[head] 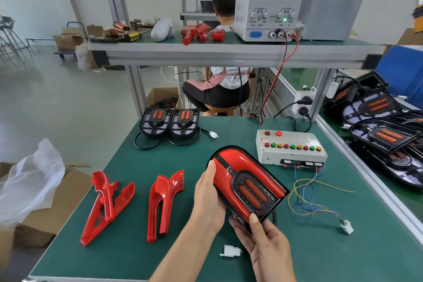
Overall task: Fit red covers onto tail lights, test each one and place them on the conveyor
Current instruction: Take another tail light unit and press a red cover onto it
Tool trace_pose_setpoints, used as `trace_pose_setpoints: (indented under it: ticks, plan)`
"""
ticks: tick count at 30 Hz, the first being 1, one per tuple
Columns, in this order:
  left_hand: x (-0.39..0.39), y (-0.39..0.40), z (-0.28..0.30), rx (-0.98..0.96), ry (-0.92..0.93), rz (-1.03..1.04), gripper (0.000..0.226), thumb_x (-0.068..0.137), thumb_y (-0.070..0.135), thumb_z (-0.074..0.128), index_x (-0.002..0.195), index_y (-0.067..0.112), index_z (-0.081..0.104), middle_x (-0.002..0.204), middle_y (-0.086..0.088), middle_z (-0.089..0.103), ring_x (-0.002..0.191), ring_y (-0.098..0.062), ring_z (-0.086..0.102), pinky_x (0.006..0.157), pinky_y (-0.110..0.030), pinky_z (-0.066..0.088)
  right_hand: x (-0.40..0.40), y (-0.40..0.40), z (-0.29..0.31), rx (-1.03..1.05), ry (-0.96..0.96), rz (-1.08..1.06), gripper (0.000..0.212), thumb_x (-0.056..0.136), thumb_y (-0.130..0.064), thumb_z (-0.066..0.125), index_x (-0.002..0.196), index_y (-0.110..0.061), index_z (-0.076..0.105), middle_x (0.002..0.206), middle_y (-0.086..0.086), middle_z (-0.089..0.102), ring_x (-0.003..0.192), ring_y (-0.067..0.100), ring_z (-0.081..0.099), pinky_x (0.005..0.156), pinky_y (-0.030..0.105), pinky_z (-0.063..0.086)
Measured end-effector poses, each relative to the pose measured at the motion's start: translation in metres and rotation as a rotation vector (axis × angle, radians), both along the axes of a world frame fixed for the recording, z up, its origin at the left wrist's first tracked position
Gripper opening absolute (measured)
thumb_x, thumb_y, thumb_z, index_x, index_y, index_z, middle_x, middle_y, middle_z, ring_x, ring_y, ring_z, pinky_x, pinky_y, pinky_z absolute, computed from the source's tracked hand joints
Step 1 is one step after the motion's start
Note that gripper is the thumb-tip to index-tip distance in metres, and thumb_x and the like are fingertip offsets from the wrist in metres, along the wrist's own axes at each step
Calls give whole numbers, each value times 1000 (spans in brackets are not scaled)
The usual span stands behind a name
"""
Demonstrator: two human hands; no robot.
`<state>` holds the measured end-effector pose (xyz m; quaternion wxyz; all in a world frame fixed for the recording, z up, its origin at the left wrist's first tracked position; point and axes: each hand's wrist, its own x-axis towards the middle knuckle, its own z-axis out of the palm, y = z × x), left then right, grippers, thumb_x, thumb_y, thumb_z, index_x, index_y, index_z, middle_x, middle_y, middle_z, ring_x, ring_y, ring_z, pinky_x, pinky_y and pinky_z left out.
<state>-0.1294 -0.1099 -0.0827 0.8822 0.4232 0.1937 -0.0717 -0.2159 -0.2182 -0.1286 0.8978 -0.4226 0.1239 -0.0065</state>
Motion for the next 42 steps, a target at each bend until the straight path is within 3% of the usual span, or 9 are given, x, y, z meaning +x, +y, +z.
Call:
trace_pose_setpoints:
  ticks: [8,12,15,20,24,28,32,37,42]
  plan:
    - [0,0,-10,47,-24,128,42,97,52,61,119,17,70,108,-7,78,93,-22,77,64,-31,61,-1,0,-2,-38,-26,14,40,77,-18,68,112,2,69,106,24,75,95,40,74,73,27,62]
    - [-1,-2,-14,106,-82,125,45,95,60,60,111,19,73,103,-7,79,91,-20,77,68,-30,61,-2,1,-3,-77,-33,5,37,77,-19,68,109,-1,71,104,22,76,93,39,75,70,26,61]
    - [-2,-4,-17,170,-93,147,50,79,73,60,97,29,75,98,-2,79,90,-20,77,71,-35,61,-2,3,-4,-118,-26,7,37,78,-22,68,110,-3,71,103,21,76,94,37,75,71,25,61]
    - [-2,-6,-18,224,-116,169,58,74,80,58,95,28,74,99,-6,79,91,-24,76,80,-41,62,0,4,-6,-134,-19,-4,38,79,-25,68,110,-4,71,103,22,76,94,37,75,71,25,61]
    - [-5,-7,-18,214,-126,149,74,71,85,60,118,28,69,110,0,77,101,-19,75,87,-40,60,2,3,-8,-144,-11,-16,42,80,-28,68,114,-2,70,105,22,76,96,38,75,72,25,61]
    - [-7,-4,-13,146,-161,89,77,75,83,63,126,25,66,114,0,77,104,-16,74,84,-33,61,3,3,-9,-134,-12,-28,42,79,-27,69,113,-2,70,104,22,76,95,39,75,71,25,61]
    - [-12,-1,-18,28,-228,-24,65,88,61,63,138,21,59,132,-8,70,122,-23,67,105,-46,53,3,3,-8,-62,-15,-30,41,80,-23,66,114,0,68,103,23,75,93,39,75,67,25,61]
    - [-21,-10,-23,83,-191,-64,69,80,68,64,128,19,64,119,-10,75,109,-27,73,86,-40,62,1,3,-5,-31,-18,-42,42,81,-24,65,116,-1,67,104,25,75,94,37,75,68,24,61]
    - [-19,-15,-17,192,-184,-57,67,83,69,60,126,18,65,116,-7,76,108,-27,73,96,-51,57,2,3,-4,-25,-11,-39,42,81,-23,65,117,-2,66,105,21,76,96,35,75,67,24,61]
